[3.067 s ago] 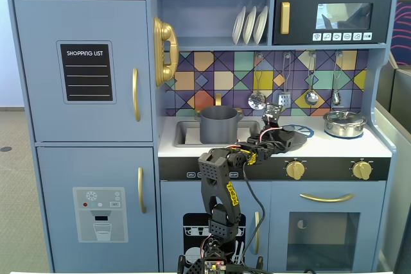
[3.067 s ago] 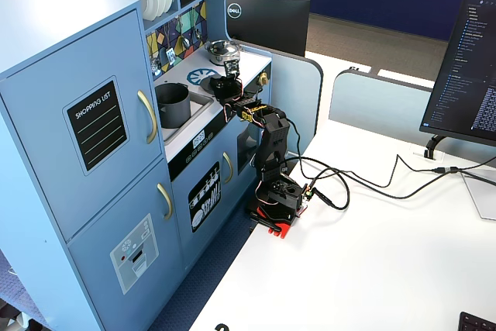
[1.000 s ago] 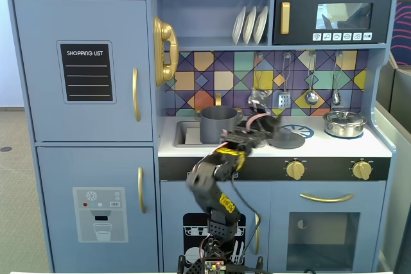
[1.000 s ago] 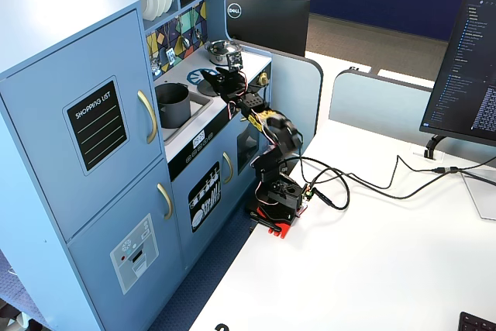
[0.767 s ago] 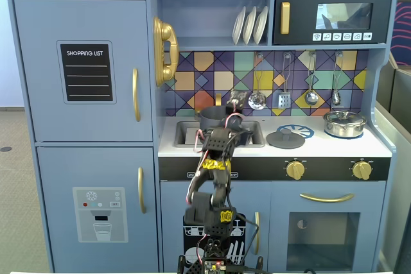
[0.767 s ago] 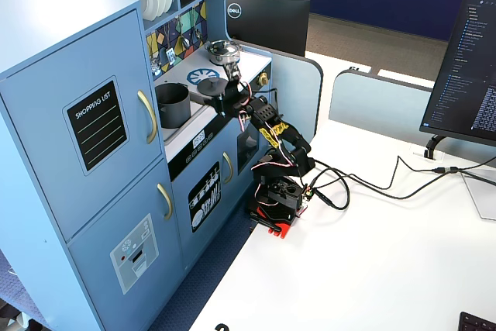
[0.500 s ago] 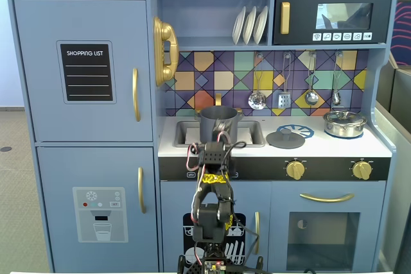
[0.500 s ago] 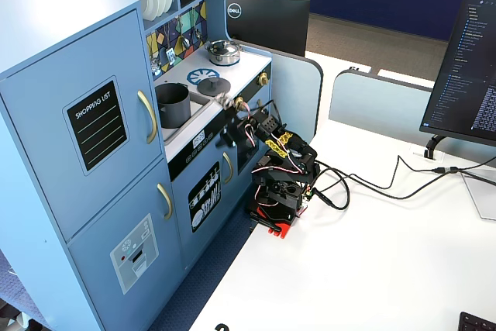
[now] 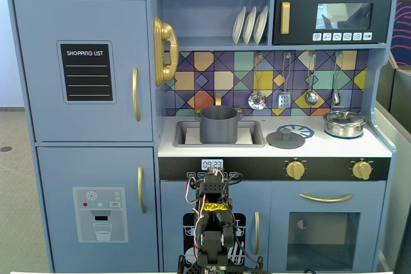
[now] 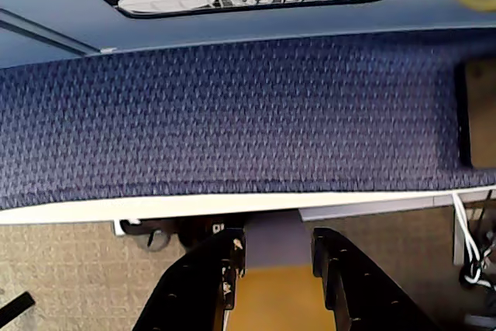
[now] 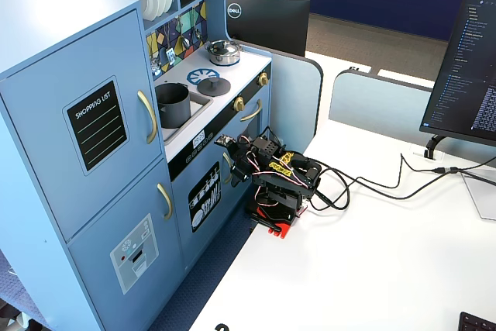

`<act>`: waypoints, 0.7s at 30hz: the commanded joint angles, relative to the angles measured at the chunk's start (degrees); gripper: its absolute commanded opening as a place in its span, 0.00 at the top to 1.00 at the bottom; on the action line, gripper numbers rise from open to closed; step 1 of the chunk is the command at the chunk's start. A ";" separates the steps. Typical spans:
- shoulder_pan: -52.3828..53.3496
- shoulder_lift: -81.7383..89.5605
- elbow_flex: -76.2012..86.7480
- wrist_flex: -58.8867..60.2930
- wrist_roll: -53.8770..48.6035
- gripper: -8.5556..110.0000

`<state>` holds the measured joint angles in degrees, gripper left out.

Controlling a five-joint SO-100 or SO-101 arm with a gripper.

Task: Take off the lid from the gray recipient and place it on the counter

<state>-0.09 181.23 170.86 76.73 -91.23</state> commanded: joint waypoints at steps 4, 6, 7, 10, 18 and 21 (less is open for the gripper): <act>-0.18 0.79 1.14 7.91 -1.23 0.93; -0.26 0.88 1.14 9.84 -2.37 0.92; -0.35 0.88 1.14 10.20 -1.14 0.92; -0.53 0.88 1.14 10.90 3.96 0.91; 0.00 0.88 1.14 10.90 4.66 0.90; 0.00 0.88 1.14 10.90 4.66 0.90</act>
<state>-0.53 182.46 171.12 78.22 -88.59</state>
